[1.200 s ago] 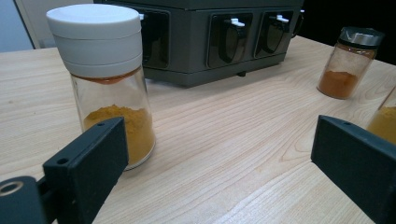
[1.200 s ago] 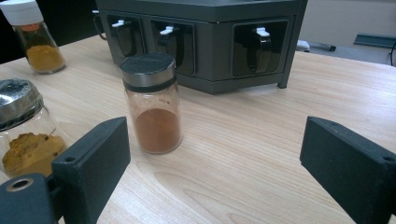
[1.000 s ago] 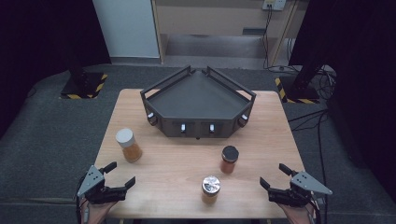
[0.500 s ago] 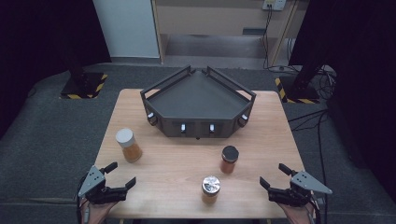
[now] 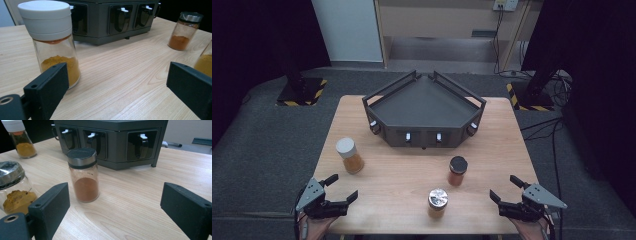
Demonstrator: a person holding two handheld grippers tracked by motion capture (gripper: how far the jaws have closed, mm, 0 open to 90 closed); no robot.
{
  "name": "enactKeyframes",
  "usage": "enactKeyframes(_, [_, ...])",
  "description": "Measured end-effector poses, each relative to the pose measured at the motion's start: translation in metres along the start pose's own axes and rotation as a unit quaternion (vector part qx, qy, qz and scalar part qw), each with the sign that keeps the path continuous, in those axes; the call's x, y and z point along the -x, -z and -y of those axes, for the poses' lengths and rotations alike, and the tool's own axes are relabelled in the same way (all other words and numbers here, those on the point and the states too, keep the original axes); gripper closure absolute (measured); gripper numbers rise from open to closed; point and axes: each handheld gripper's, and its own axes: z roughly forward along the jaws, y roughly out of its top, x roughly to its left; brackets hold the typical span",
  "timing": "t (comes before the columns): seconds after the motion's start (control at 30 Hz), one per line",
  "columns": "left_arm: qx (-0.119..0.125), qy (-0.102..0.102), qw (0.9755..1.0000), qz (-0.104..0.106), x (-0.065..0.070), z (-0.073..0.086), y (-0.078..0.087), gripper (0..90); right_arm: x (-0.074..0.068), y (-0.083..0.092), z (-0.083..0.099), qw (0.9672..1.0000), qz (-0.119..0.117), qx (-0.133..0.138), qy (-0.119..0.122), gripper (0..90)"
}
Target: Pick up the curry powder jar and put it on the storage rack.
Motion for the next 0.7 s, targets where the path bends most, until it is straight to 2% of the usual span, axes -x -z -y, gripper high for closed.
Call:
enactKeyframes(0.47, [-0.005,-0.002,1.0000,0.004,0.0020,-0.0036,-0.0008,3.0,0.0006,-0.0004,0.0001,1.0000,-0.004,0.000,0.000,8.7])
enactKeyframes(0.53, [-0.007,-0.010,0.9999,0.001,0.0046,-0.0051,-0.0011,3.1,0.0007,-0.0004,0.0000,1.0000,-0.004,0.000,0.000,8.6])
enactKeyframes(0.7, [-0.007,-0.001,1.0000,0.000,0.0052,-0.0067,-0.0011,3.2,0.0007,-0.0007,0.0000,1.0000,-0.004,-0.001,-0.001,8.3])
